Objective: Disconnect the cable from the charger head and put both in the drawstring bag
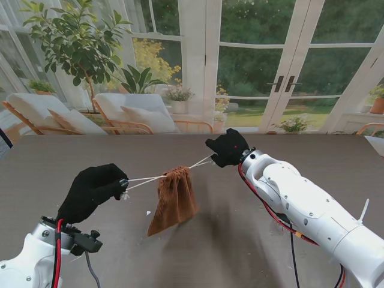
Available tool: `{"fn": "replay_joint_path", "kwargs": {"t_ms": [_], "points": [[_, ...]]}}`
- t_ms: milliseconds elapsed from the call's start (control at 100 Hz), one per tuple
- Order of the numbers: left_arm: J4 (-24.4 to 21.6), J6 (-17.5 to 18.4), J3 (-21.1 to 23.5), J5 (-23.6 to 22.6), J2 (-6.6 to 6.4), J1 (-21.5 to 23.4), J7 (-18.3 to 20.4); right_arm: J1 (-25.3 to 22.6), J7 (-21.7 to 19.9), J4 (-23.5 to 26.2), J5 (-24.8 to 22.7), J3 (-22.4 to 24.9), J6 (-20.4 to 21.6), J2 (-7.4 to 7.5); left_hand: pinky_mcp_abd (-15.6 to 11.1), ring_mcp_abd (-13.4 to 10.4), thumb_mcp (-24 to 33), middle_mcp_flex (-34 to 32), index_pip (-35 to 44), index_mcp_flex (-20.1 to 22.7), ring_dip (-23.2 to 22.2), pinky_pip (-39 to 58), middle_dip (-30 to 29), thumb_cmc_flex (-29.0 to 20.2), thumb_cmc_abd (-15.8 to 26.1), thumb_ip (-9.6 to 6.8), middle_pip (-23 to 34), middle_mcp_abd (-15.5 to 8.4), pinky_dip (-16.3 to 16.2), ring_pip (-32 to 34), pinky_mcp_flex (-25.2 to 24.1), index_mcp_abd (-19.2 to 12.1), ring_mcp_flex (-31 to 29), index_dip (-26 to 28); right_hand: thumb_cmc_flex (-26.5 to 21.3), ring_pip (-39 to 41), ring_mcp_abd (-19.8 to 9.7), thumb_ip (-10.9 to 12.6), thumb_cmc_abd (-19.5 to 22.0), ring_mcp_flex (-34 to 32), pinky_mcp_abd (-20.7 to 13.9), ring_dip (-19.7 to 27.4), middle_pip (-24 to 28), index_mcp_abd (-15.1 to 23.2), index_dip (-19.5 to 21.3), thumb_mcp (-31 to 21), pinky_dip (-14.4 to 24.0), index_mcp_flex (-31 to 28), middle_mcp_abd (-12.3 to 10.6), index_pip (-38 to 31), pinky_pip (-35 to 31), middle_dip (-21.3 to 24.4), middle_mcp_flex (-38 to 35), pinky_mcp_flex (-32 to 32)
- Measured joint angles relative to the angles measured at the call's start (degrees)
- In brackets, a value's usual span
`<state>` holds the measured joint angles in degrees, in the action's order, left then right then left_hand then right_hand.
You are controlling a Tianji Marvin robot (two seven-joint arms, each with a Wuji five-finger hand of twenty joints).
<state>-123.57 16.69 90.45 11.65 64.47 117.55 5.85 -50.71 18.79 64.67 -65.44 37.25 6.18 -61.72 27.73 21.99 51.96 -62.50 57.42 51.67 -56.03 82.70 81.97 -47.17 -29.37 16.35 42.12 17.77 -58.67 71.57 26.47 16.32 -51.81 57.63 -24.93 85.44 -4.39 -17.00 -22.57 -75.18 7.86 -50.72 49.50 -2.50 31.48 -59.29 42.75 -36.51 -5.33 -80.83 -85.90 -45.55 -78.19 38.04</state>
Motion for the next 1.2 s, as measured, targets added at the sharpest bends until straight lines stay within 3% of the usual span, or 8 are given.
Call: {"fn": "replay_joint_path", "kwargs": {"t_ms": [640,1090,1200], "points": [[-0.47,-1.13,0.27,-0.24,0.26,0.59,-0.51,-0.55,-2.16,0.52,-0.59,2.08,-0.05,0.56,-0.01,-0.04,0.05,-0.07,-0.95,0.00,0.00,0.09,0.02,0.00,0.00,0.00,0.00,-0.11,0.04,0.09,0.00,0.00,0.00,-0.50,0.59,-0.02,-0.03,-0.03,0.02,0.00,-0.55,0.01,0.00,0.09,0.01,1.27,0.00,0.00,-0.04,0.00,0.02,0.00,0.00,0.00],[1.92,-6.36,-1.58,-0.08,0.21,-4.39,1.18,-1.75,-2.00,0.88,0.16,2.67,-1.49,0.55,-0.01,-0.04,0.06,-0.07,-0.48,0.01,0.01,0.10,0.65,-0.11,0.00,0.00,0.06,-0.15,0.05,0.10,-0.82,0.00,0.14,-0.50,0.32,-0.51,-0.03,-0.03,0.28,0.00,-0.56,0.28,0.00,0.27,0.01,1.23,0.00,0.01,-0.05,0.00,0.71,0.00,0.00,0.00],[2.68,-7.78,-1.95,-0.36,0.16,-5.58,1.95,-1.94,-2.38,0.94,0.25,2.83,-1.58,0.55,-0.01,0.18,-0.85,0.90,-0.47,-0.05,0.03,-0.04,0.83,-1.06,0.00,0.01,-1.39,0.04,0.51,-1.03,-3.02,0.10,1.88,-2.16,-0.73,-0.75,-0.03,-0.03,0.28,0.00,-0.56,0.30,-0.01,0.38,0.02,1.21,0.00,0.02,-0.04,0.00,0.76,0.00,0.01,0.00]]}}
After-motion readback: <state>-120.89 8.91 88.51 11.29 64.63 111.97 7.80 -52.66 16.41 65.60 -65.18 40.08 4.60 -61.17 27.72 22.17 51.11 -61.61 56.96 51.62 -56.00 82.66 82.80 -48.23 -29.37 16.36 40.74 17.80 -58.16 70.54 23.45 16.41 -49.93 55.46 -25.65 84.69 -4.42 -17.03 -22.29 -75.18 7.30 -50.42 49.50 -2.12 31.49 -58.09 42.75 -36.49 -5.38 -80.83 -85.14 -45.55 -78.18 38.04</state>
